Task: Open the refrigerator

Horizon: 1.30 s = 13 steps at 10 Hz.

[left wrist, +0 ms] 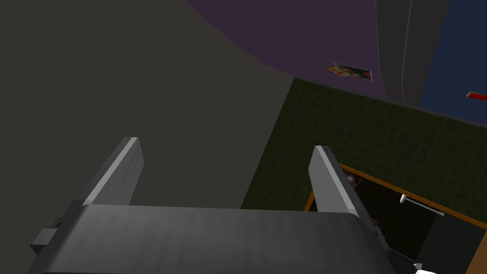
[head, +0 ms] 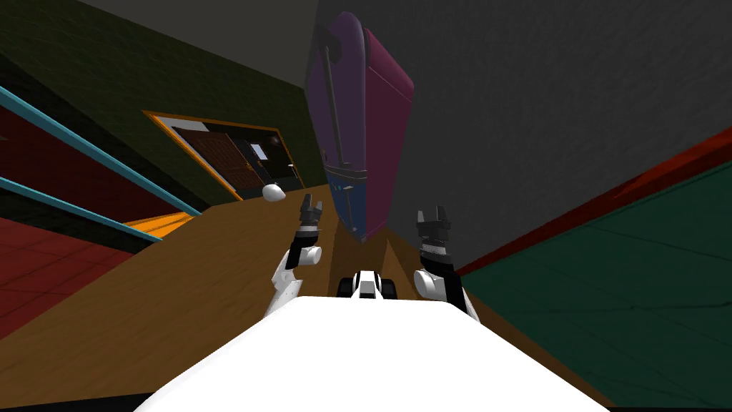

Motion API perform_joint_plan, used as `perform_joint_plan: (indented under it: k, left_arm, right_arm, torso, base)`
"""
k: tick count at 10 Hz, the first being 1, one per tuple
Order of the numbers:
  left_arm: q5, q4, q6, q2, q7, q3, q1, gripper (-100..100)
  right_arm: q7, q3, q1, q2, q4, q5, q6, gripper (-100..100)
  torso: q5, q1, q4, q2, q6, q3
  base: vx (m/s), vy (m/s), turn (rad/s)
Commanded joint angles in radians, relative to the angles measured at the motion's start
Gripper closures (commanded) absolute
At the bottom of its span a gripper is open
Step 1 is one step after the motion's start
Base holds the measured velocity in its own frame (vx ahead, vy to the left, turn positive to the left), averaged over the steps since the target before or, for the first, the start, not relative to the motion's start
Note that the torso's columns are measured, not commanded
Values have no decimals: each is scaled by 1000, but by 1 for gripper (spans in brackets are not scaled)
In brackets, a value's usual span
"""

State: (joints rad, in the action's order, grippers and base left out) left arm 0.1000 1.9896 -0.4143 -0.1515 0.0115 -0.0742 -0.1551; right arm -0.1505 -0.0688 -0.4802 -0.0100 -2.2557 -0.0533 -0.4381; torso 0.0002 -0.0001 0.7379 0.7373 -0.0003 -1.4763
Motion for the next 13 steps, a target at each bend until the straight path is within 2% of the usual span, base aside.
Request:
perform_joint_plan:
  k: [1,2,3,4,5,6,7,8,9,10,11,12,13]
  left_arm:
    - [6,-70,33,-7,11,-6,63,-100]
    - [9,-108,54,-10,19,-10,98,-100]
    - [9,-127,54,-10,19,-10,107,-100]
    - [13,-164,76,-13,27,-13,149,-100]
    - [13,-176,76,-13,27,-13,153,-100]
    - [17,-210,98,-16,35,-17,192,-100]
    - [17,-227,98,-16,35,-17,200,-100]
    - [20,-259,120,-20,41,-21,242,-100]
    - [20,-277,120,-20,41,-21,247,-100]
    - [24,-311,142,-24,47,-25,292,-100]
    - [24,-327,142,-24,47,-25,295,-100]
    - [28,-357,164,-29,52,-29,334,-100]
    - [28,-377,164,-29,52,-29,342,-100]
  right_arm:
    - [0,0,0,0,0,0,0,0]
    - [0,0,0,0,0,0,0,0]
    - [0,0,0,0,0,0,0,0]
    - [0,0,0,0,0,0,0,0]
    - [0,0,0,0,0,0,0,0]
    - [0,0,0,0,0,0,0,0]
    - [0,0,0,0,0,0,0,0]
    - [0,0,0,0,0,0,0,0]
    - [0,0,0,0,0,0,0,0]
    - [0,0,0,0,0,0,0,0]
    - [0,0,0,0,0,0,0,0]
    - [0,0,0,0,0,0,0,0]
    - [0,0,0,0,0,0,0,0]
  torso:
    - [0,0,0,0,1,0]
    - [0,-1,0,1,0,0]
    - [-1,-5,0,-2,0,-1]
    - [-1,-2,0,0,1,-1]
    - [0,1,0,2,0,1]
    - [1,4,1,2,1,1]
    - [0,1,0,2,0,1]
    - [0,1,0,1,1,0]
    - [0,0,0,1,0,0]
    - [0,0,0,0,0,0]
    - [-1,-2,0,0,0,0]
    - [0,0,0,0,1,0]
    - [0,1,0,0,0,0]
  base:
    - [15,-144,172]
    - [75,-226,241]
    - [55,-202,154]
    - [26,-181,236]
    - [13,-138,92]
    - [14,-155,200]
    - [15,-139,105]
    - [6,-138,144]
    - [10,-131,104]
    - [26,-174,192]
    - [26,-155,113]
    - [27,-149,199]
    - [28,-125,93]
